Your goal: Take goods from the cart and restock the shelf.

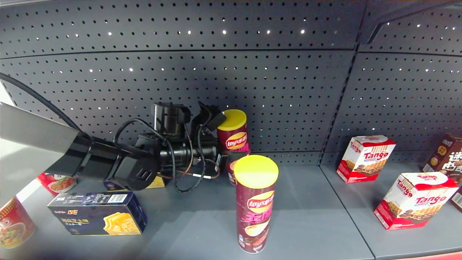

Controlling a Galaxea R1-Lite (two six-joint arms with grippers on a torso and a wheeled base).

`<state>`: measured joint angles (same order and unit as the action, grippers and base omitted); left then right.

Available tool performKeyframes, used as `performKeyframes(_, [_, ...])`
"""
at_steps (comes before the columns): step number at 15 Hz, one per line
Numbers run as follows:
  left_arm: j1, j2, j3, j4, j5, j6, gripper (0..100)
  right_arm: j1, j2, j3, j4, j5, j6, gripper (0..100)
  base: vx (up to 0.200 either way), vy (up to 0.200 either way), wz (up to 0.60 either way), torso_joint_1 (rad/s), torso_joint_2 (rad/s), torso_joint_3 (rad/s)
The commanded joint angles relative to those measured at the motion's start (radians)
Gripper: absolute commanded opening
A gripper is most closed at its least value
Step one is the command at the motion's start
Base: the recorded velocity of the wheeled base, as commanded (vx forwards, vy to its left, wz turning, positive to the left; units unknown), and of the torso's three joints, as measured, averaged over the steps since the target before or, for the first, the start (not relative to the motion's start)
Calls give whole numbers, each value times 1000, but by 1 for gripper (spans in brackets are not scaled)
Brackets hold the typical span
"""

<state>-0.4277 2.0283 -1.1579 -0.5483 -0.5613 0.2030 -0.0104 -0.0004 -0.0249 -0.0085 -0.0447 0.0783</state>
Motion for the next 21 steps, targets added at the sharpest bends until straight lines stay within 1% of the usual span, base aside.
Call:
performKeyframes(1, [0, -5, -37, 37, 0, 1, 0, 0, 0, 0, -1, 0, 0, 100, 0, 0, 0, 0, 0, 0])
performKeyframes(2, [0, -5, -39, 57, 0, 4, 0, 0, 0, -1, -1, 0, 0, 100, 0, 0, 0, 0, 0, 0])
performKeyframes(6, [-2, -5, -39, 62, -2, 3, 0, 0, 0, -1, -1, 0, 0, 100, 0, 0, 0, 0, 0, 0])
performKeyframes(8, [-2, -5, -40, 102, -2, 4, 0, 0, 0, 0, -1, 0, 0, 100, 0, 0, 0, 0, 0, 0])
performKeyframes(11, [1, -5, -48, 136, -26, 4, 0, 0, 0, 0, -1, 0, 0, 100, 0, 0, 0, 0, 0, 0])
performKeyframes(15, [-3, 4, -77, 156, -28, 7, 0, 0, 0, -1, -1, 0, 0, 100, 0, 0, 0, 0, 0, 0])
performKeyframes(17, [-3, 20, -97, 183, -28, 30, 0, 0, 0, -1, -2, 0, 0, 100, 0, 0, 0, 0, 0, 0])
performKeyframes(18, [-3, 29, -112, 203, -28, 55, 0, 0, 0, 0, -2, 0, 1, 100, 0, 0, 0, 0, 0, 0])
performKeyframes(19, [-5, 41, -123, 220, -29, 69, 0, 0, 0, 0, -1, 0, 0, 100, 0, 0, 0, 0, 0, 0])
performKeyframes(21, [-8, 47, -129, 225, -31, 72, 0, 0, 0, -1, -1, 0, 0, 100, 0, 0, 0, 0, 0, 0])
